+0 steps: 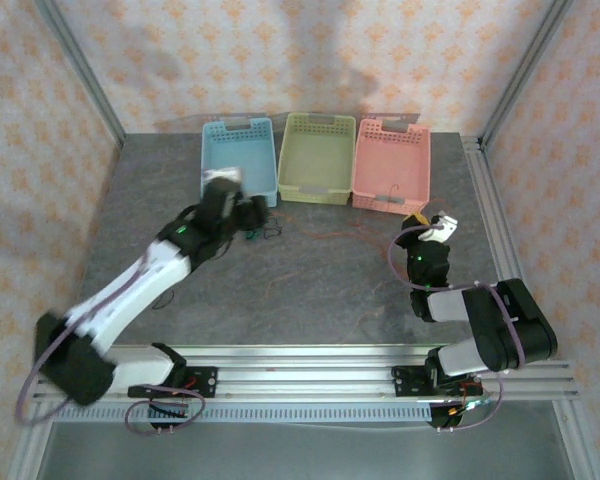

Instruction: Untangle the cables

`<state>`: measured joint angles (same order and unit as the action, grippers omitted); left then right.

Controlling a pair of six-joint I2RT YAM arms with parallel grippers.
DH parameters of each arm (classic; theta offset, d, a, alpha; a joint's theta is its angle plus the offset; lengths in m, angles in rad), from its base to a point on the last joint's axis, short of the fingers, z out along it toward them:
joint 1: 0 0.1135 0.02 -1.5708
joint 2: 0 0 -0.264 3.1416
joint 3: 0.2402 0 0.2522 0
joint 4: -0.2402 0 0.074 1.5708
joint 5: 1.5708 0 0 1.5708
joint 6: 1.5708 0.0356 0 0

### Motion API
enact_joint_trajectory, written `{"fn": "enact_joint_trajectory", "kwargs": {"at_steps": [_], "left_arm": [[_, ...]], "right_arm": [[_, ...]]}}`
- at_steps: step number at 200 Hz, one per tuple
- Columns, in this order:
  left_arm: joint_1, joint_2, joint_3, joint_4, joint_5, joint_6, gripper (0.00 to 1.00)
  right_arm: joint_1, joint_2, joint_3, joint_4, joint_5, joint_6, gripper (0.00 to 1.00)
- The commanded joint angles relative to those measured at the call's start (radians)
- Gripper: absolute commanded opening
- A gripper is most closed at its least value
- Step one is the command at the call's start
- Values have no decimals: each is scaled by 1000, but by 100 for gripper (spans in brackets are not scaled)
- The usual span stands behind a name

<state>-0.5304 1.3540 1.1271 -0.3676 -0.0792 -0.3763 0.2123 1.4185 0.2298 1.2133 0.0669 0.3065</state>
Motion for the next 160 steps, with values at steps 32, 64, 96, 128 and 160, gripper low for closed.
{"fn": "enact_joint_trajectory", "kwargs": {"at_steps": [32,64,96,128,160], "left_arm": [[-204,563,480,-349,93,314,69],[-204,754,692,-444,178,376,69],[-201,914,913,-582,178,432,68],[-160,1026,1058,-680,195,465,66],[-158,1077,1118,-700,243,498,66]], "right_arm": [[-5,13,13,26,-1,-5,0],[-5,23,22,20,-10,0,0],[-4,28,23,22,-22,3,0],[-4,31,25,22,-22,2,0],[-4,37,28,23,-30,0,0]]}}
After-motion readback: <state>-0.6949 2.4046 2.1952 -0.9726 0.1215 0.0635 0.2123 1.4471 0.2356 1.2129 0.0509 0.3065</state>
